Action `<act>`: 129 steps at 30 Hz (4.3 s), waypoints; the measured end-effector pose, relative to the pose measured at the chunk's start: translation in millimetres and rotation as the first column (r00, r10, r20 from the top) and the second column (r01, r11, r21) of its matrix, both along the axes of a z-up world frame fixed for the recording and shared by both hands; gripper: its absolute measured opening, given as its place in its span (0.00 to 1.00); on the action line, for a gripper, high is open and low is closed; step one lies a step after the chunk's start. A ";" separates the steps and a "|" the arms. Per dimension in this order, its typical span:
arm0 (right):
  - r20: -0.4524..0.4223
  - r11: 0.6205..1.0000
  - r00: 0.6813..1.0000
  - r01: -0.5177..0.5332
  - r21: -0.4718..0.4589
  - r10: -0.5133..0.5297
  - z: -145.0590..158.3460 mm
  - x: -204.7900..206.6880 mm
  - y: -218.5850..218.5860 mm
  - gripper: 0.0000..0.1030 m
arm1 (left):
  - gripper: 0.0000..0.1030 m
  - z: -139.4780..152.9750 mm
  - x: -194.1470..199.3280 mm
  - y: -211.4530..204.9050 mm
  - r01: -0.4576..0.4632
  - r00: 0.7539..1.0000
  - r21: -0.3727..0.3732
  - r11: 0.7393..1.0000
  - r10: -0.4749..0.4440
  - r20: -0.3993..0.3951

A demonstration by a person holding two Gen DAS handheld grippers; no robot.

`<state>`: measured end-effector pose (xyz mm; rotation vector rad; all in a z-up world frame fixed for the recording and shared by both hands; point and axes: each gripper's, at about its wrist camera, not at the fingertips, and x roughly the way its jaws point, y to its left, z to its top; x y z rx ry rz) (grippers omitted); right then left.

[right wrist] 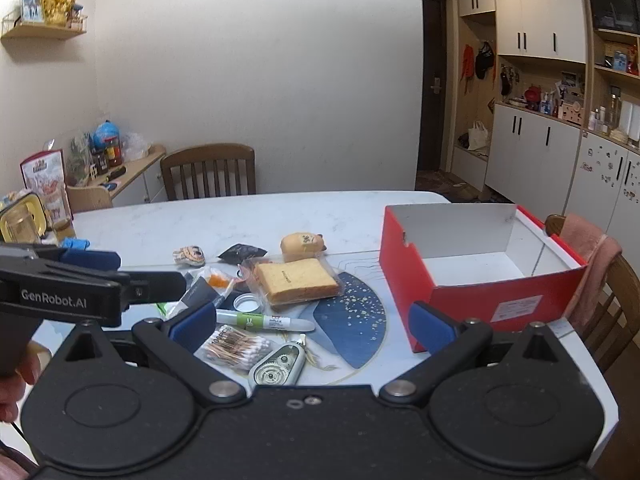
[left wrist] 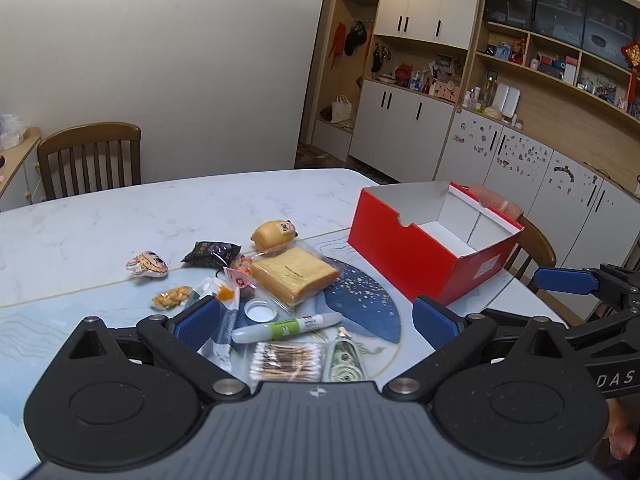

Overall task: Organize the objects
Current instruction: 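Move both tools toward the cluster of items beside the bread bag, then grasp the bagged toothbrush pack with the left tool while the right tool grasps the correction tape, then carry both items into the red shoebox and open both tools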

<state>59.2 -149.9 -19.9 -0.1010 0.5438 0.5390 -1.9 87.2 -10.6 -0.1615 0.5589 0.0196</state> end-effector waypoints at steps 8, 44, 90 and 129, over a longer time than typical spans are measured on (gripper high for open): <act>-0.052 0.998 0.998 -0.033 -0.061 0.030 -22.7 19.0 25.4 0.99 | 1.00 -21.5 16.2 23.9 -0.013 1.000 0.069 0.998 0.014 -0.020; -0.364 0.964 0.930 -0.135 -0.229 0.044 -128.6 86.2 97.3 0.82 | 0.92 -129.6 109.5 92.9 0.042 0.961 0.113 0.993 -0.010 -0.277; -0.212 0.986 0.969 -0.146 -0.083 0.125 -1.0 94.1 -18.3 0.59 | 0.28 -15.0 71.1 10.5 0.088 0.972 0.052 0.995 -0.074 -0.222; -0.315 0.950 0.932 -0.249 -0.187 0.182 -67.7 329.7 -156.8 0.58 | 0.28 -53.6 375.7 -201.1 0.225 0.860 0.116 0.967 -0.142 -0.491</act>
